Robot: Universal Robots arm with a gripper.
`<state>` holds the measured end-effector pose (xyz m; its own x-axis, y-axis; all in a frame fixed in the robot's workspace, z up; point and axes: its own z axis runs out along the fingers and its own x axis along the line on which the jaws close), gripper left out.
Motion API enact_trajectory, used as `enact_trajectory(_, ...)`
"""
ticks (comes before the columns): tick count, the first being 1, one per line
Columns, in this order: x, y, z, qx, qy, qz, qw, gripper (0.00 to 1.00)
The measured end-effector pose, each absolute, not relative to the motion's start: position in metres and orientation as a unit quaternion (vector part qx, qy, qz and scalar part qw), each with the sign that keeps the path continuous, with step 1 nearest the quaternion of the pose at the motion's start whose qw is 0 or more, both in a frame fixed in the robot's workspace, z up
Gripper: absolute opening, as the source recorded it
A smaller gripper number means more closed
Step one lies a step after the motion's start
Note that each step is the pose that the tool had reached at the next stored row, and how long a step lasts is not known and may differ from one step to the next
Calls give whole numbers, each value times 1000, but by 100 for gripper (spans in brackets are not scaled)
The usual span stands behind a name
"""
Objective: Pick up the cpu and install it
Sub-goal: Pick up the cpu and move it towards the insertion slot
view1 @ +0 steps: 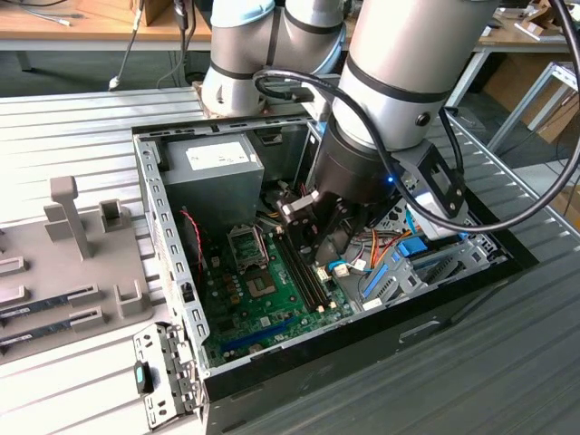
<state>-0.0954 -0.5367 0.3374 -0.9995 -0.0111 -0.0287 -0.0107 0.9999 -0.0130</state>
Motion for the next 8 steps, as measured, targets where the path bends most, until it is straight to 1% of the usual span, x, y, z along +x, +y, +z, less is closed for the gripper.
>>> enact_trajectory(8,-95,-542,336,-5,1000,-6,14,47)
